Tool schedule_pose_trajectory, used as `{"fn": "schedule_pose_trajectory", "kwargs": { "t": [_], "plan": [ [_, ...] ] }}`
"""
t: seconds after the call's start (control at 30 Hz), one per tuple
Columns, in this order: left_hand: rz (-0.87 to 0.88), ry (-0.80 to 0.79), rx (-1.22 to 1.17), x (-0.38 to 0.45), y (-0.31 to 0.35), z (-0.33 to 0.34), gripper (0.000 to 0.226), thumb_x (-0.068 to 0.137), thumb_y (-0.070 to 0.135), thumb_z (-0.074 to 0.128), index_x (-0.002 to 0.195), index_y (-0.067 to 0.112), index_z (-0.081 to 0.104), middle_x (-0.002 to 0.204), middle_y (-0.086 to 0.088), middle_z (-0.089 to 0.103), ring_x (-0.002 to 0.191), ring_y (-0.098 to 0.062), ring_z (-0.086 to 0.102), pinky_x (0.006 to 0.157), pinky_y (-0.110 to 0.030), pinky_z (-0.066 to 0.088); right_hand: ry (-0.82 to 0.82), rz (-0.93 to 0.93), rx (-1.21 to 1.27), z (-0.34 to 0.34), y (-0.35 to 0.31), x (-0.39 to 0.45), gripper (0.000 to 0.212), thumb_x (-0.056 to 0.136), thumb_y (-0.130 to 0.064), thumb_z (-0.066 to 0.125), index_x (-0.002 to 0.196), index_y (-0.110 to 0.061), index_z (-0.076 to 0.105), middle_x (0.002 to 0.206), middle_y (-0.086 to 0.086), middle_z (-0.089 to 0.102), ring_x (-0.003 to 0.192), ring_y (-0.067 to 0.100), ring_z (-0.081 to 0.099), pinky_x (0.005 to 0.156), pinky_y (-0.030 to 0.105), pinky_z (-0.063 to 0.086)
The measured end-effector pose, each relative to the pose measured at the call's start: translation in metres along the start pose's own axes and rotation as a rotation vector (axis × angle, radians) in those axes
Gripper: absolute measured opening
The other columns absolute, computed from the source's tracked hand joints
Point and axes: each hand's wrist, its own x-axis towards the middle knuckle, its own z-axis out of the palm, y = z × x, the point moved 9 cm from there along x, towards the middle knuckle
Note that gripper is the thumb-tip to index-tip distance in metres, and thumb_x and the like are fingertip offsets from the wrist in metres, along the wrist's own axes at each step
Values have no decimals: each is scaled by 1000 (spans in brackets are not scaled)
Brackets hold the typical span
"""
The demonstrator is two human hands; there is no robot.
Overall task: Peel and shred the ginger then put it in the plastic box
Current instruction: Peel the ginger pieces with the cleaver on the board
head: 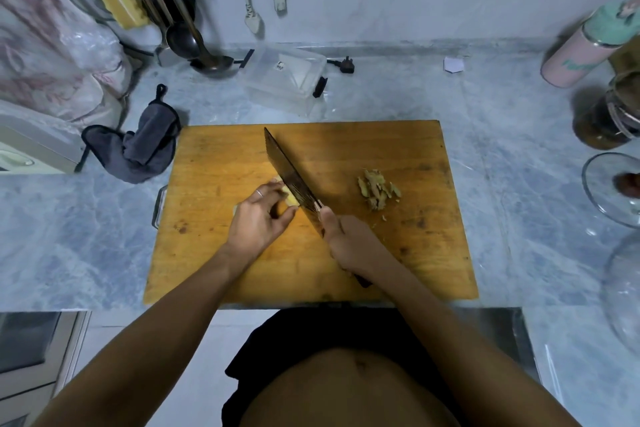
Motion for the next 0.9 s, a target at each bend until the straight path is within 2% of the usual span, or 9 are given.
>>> {"fn": "schedule_pose_trajectory", "kwargs": {
  "t": [0.1,0.23,0.37,0.47,0.53,0.6,0.73,0.9],
  "plan": [
    [3,-1,16,-1,4,-1,38,80,39,71,101,8,73,124,-5,67,111,-20,65,87,-39,58,33,-6,58,-9,1,0,64,104,-56,19,70,-14,54,64,6,53,57,20,51,63,35,46],
    [19,-12,47,-4,3,-2,36,83,33,76,108,8,72,128,-7,66,117,-19,63,89,-40,58,40,-33,18,-13,-1,-7,62,104,-54,21,69,-16,55,66,2,55,62,18,53,69,38,50],
    [-23,-29,45,-1,0,0,45,84,44,65,114,11,72,131,-4,65,118,-17,62,91,-43,56,50,-91,-52,-17,-9,-14,62,103,-55,19,68,-16,52,68,3,55,67,21,55,73,39,51],
    [-22,-11,43,-2,2,-1,46,85,50,60,111,15,75,129,0,65,112,-15,65,88,-44,58,44,-112,-52,-17,-14,-18,64,103,-53,19,72,-11,57,68,5,56,67,22,57,71,40,52],
    [-11,6,36,-4,2,-3,49,84,53,56,108,15,76,127,1,66,106,-15,67,83,-44,59,35,-99,-51,-16,-14,-19,67,103,-54,19,78,-6,60,68,4,56,66,21,56,68,38,50],
    [-10,13,33,-3,1,-3,51,84,55,54,105,14,77,126,1,66,102,-16,69,81,-43,60,34,-86,-64,-16,-13,-19,66,102,-55,19,77,-9,59,69,3,57,66,19,56,69,37,50],
    [-26,5,27,-3,0,-2,53,84,56,54,104,14,77,127,3,65,104,-14,67,84,-41,59,31,-84,-64,-15,-16,-18,65,102,-55,20,75,-10,57,66,4,55,61,19,54,62,35,48],
    [-27,14,9,-3,-2,-2,50,84,54,57,103,13,78,126,3,66,102,-12,68,84,-36,59,18,-107,-111,-9,-22,-21,59,105,-50,20,73,-12,51,70,7,54,65,18,51,61,32,38]
  ]
}}
